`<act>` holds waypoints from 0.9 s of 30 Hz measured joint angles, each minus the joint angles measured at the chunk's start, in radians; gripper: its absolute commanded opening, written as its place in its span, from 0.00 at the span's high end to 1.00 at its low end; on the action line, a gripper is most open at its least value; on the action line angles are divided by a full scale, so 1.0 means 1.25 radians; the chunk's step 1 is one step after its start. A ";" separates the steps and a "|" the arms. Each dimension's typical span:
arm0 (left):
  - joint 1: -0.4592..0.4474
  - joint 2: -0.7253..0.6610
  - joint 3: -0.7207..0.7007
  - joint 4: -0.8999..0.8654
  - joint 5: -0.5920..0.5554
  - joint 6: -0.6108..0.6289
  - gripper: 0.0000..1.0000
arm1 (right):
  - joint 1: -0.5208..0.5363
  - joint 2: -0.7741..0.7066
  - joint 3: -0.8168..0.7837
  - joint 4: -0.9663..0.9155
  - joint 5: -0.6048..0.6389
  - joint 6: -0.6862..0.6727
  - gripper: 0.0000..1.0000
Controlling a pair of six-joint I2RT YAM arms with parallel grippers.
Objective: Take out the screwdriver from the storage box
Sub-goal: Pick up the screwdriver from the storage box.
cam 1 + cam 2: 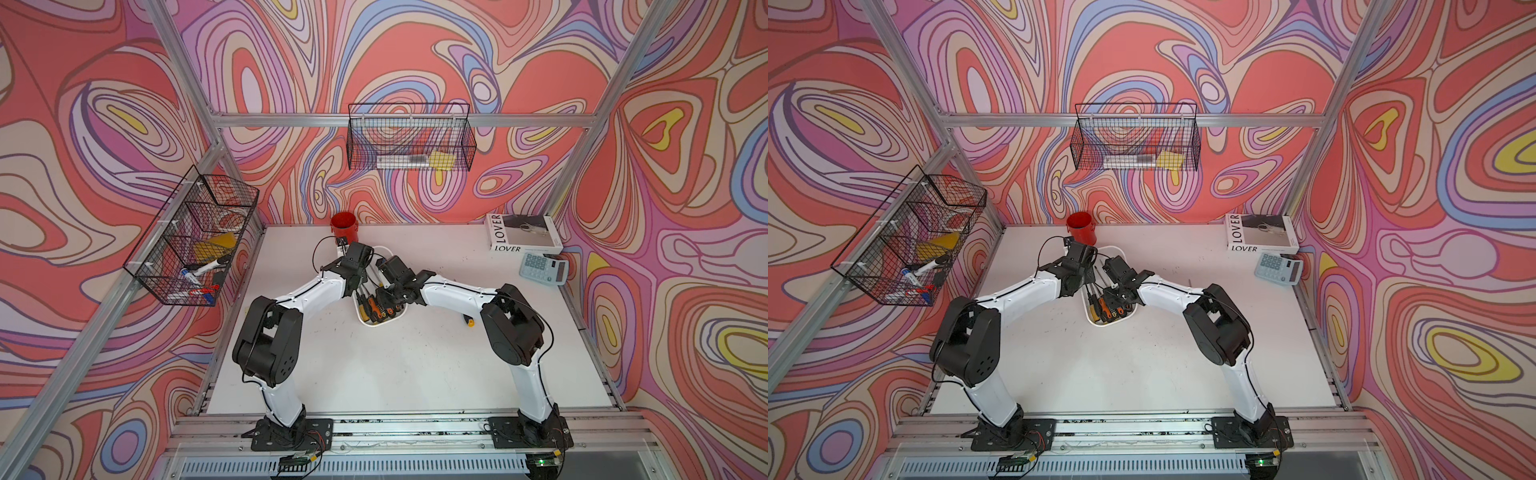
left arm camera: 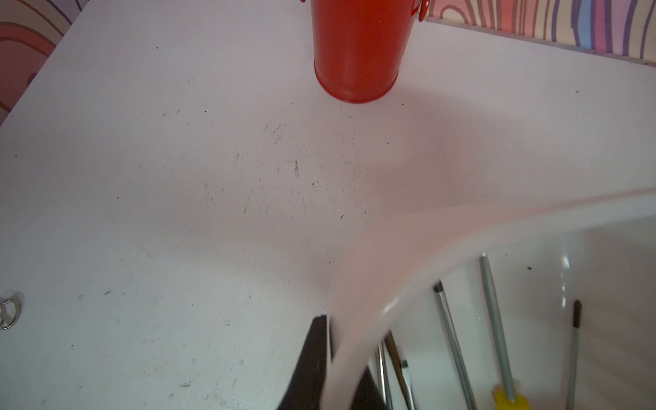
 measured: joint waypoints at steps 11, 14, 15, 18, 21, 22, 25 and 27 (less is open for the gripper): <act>0.004 0.006 0.000 0.001 -0.003 0.000 1.00 | 0.002 0.054 0.087 -0.092 0.041 0.019 0.69; 0.003 0.007 0.000 0.000 0.000 0.000 1.00 | 0.002 0.070 0.097 -0.110 0.048 0.023 0.69; 0.003 0.008 0.000 0.000 0.000 0.000 1.00 | 0.002 0.079 0.104 -0.117 0.049 0.023 0.71; 0.005 0.013 0.000 -0.006 -0.001 0.000 1.00 | 0.002 0.089 0.123 -0.132 0.048 0.026 0.79; 0.005 0.013 0.000 -0.007 -0.004 0.000 1.00 | 0.001 0.091 0.125 -0.134 0.047 0.032 0.95; 0.005 0.013 0.000 -0.008 -0.005 0.000 1.00 | 0.001 0.091 0.125 -0.133 0.047 0.033 1.00; 0.005 0.013 0.000 -0.008 -0.006 0.000 1.00 | 0.001 0.082 0.110 -0.119 0.049 0.038 1.00; 0.004 0.013 0.000 -0.008 -0.005 0.000 1.00 | 0.001 0.074 0.094 -0.104 0.051 0.043 1.00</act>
